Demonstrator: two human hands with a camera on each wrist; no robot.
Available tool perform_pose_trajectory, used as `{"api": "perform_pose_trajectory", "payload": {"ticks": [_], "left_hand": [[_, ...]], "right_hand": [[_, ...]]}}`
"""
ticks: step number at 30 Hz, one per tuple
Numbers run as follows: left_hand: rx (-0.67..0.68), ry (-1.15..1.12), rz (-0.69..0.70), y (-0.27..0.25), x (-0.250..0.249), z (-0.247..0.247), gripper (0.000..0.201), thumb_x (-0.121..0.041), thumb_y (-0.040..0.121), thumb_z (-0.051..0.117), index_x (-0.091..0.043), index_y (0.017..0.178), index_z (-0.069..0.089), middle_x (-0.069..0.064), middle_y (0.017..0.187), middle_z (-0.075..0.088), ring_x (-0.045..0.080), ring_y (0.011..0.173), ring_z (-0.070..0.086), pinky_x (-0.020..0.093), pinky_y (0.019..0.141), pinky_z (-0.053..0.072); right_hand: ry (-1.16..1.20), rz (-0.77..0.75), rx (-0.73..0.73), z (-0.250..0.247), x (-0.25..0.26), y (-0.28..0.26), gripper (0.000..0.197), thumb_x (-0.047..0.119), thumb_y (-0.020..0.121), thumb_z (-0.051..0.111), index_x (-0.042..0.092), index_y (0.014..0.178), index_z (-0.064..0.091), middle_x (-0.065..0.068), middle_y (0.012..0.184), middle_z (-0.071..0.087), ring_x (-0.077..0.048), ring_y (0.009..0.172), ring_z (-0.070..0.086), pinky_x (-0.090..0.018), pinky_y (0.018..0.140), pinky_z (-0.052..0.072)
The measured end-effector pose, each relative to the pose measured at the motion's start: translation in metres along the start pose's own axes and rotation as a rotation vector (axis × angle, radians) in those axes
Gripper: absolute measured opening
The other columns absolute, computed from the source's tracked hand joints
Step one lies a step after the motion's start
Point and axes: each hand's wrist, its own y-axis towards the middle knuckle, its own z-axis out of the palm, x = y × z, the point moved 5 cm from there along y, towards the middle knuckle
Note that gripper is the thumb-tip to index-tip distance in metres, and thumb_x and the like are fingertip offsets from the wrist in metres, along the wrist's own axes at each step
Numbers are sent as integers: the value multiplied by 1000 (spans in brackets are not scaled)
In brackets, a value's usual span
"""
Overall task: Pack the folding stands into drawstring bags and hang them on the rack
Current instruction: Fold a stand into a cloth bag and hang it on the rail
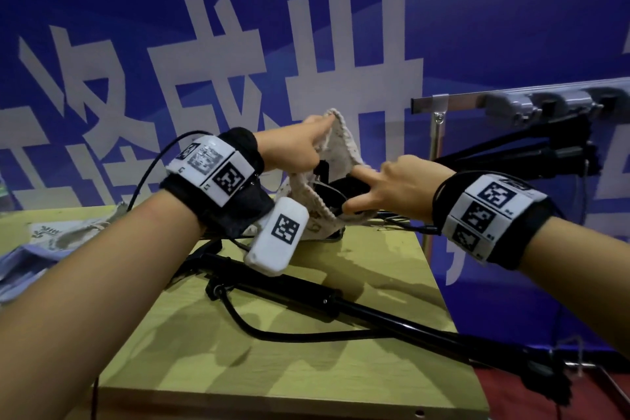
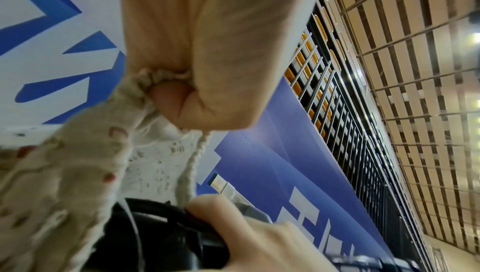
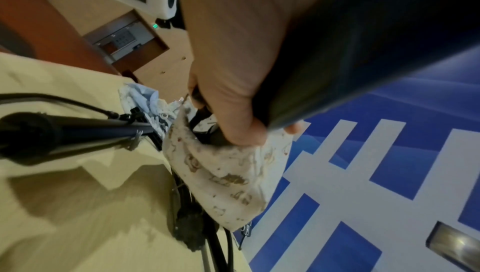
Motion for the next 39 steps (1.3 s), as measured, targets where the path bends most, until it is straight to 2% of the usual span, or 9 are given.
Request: {"api": "perform_pose_trajectory", "payload": {"ticks": [6, 13, 16, 19, 23, 25, 27, 32, 39], "left_hand": [[107, -104, 153, -6, -18, 13, 74, 3, 89, 52, -23, 150, 19, 2, 139, 45, 7, 97, 48, 6, 58, 45], [95, -849, 424, -14, -40, 7, 80, 11, 78, 52, -14, 147, 20, 5, 151, 28, 12, 133, 37, 20, 101, 42], [-61, -258, 451, -4, -32, 0, 91, -12, 76, 63, -24, 149, 10, 0, 156, 13, 11, 142, 17, 15, 106, 26], [-116, 402, 286, 11, -16, 11, 107, -36, 75, 73, -20, 151, -1, 0, 157, 7, 17, 143, 10, 43, 117, 15], [-286, 520, 261, 19, -19, 24, 104, -60, 70, 66, -21, 150, 11, -4, 148, 31, 18, 137, 25, 54, 114, 9], [-371, 497, 298, 20, -25, 22, 81, -59, 72, 65, -24, 139, 36, -5, 134, 48, 19, 128, 39, 47, 111, 19], [-360, 427, 350, 17, -30, 20, 56, -60, 69, 63, -26, 113, 54, -7, 109, 60, 19, 108, 54, 36, 95, 37], [234, -108, 321, 15, -35, 40, 54, -44, 68, 67, -22, 116, 54, -2, 113, 64, 15, 101, 62, 31, 88, 53], [-269, 375, 231, 29, -43, 35, 29, -41, 76, 69, -25, 88, 48, -3, 86, 57, 18, 76, 51, 26, 57, 35]], "right_hand": [[152, 124, -9, 7, -19, 3, 64, 25, 91, 51, 40, 140, 13, -7, 134, 31, -20, 64, 47, -28, 56, 42], [240, 227, 149, 9, -35, -4, 34, 25, 93, 49, 17, 126, 52, -5, 124, 56, -26, 108, 55, -29, 79, 40], [336, 273, 154, 9, -40, -8, 27, 23, 94, 48, 8, 114, 60, -7, 121, 59, -27, 110, 53, -31, 87, 41], [653, 391, 89, 6, -47, -16, 33, 15, 88, 59, 5, 120, 57, -12, 122, 56, -28, 114, 52, -31, 91, 40], [686, 413, -8, 2, -56, -7, 31, 14, 76, 72, 11, 106, 66, -11, 105, 61, -26, 97, 56, -37, 86, 48], [726, 804, 148, 64, -76, 8, 22, 11, 69, 78, 11, 90, 69, -9, 88, 56, -21, 84, 51, -29, 79, 47], [614, 1617, -111, 70, -92, 19, 12, 5, 59, 77, 9, 61, 66, -12, 66, 56, -23, 67, 54, -34, 74, 46], [634, 390, 75, 7, -58, -14, 13, 17, 80, 68, 18, 80, 55, 3, 76, 53, -18, 76, 53, -32, 72, 49], [475, 404, -114, -16, -54, -11, 40, 31, 76, 69, 12, 109, 56, -1, 86, 51, -20, 74, 48, -30, 63, 39]]}}
